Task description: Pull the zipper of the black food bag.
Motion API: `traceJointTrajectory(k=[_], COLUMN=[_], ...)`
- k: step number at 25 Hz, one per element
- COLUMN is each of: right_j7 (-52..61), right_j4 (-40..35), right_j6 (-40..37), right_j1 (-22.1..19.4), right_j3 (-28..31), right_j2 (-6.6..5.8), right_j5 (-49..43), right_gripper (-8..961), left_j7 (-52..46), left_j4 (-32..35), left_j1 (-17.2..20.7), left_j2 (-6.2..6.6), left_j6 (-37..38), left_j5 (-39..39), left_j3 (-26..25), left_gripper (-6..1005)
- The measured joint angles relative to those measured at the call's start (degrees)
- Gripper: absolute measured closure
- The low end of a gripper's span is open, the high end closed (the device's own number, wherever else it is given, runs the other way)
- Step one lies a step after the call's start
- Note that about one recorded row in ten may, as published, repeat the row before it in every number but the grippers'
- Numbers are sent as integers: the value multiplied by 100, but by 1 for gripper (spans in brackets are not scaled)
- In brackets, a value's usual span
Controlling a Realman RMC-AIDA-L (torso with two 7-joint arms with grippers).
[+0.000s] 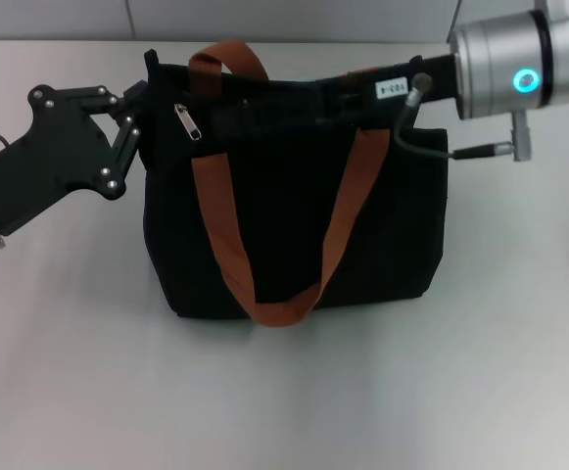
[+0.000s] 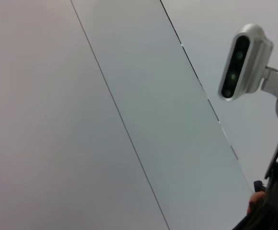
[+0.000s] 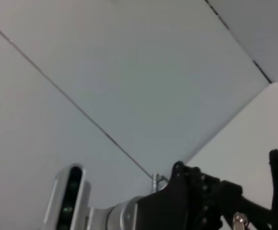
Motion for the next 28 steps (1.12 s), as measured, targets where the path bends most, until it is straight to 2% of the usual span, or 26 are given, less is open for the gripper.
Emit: traceJointTrajectory(k=[2,13,18,28], right_j7=[129,517,573,637], right_j4=[-11,-88,-91,-91], right_j6=[176,619,696,749], right_j1=[95,396,500,601], right_j3=[-104,-338,-338,-452], right_j2=[3,6,17,51], right_j5=[-28,-359,-461,-462], right_gripper=[426,426,545,595], left_j7=[21,-6,-28,-39], left_j4=[-2,0,1,-3], left_j1=[-1,-46,-55,-69], left_j2=[0,1,1,1], left_j6=[12,17,16,24], left_j5=[-25,-29,-29,-29], left_j3=[13,8,14,20], left_gripper=[962,959,958,955])
